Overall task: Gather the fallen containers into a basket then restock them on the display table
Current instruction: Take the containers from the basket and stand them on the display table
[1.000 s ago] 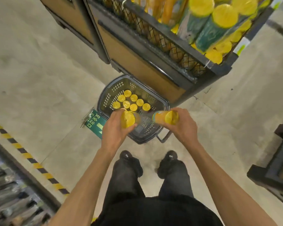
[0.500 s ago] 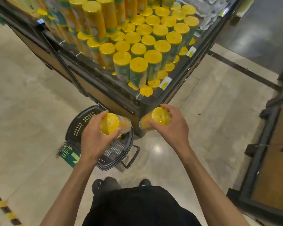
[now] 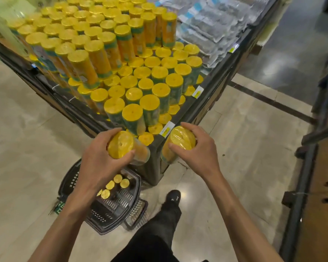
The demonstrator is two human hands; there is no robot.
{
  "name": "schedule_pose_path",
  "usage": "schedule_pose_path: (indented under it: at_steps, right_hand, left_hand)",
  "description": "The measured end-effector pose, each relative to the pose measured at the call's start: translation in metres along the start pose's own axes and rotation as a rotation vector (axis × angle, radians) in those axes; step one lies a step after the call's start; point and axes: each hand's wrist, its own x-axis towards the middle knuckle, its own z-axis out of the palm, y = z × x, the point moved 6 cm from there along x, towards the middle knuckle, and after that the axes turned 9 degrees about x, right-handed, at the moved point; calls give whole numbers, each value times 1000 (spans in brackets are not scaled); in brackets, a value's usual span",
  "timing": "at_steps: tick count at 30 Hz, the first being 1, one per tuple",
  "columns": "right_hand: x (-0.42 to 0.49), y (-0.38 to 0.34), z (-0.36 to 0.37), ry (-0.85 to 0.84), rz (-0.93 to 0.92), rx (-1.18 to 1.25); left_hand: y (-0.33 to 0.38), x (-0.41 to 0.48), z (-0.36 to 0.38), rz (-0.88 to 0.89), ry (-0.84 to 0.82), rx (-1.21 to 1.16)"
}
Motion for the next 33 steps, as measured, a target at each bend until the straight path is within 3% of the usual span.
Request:
schedule_pose_path:
  at_steps: [10, 21, 28, 33]
  right_hand:
    - [143, -1, -12, -174, -83, 6]
    - [256, -4, -14, -196, -51, 168]
    - [339, -3, -3, -312, -127, 203]
    - [412, -11, 5, -473, -245, 97]
  left_hand:
    - [32, 116, 24, -73, 124, -33]
    - [54, 197, 46, -197, 233, -64]
    - [69, 247, 54, -232, 345, 13]
    - [74, 297, 65, -299, 388, 158]
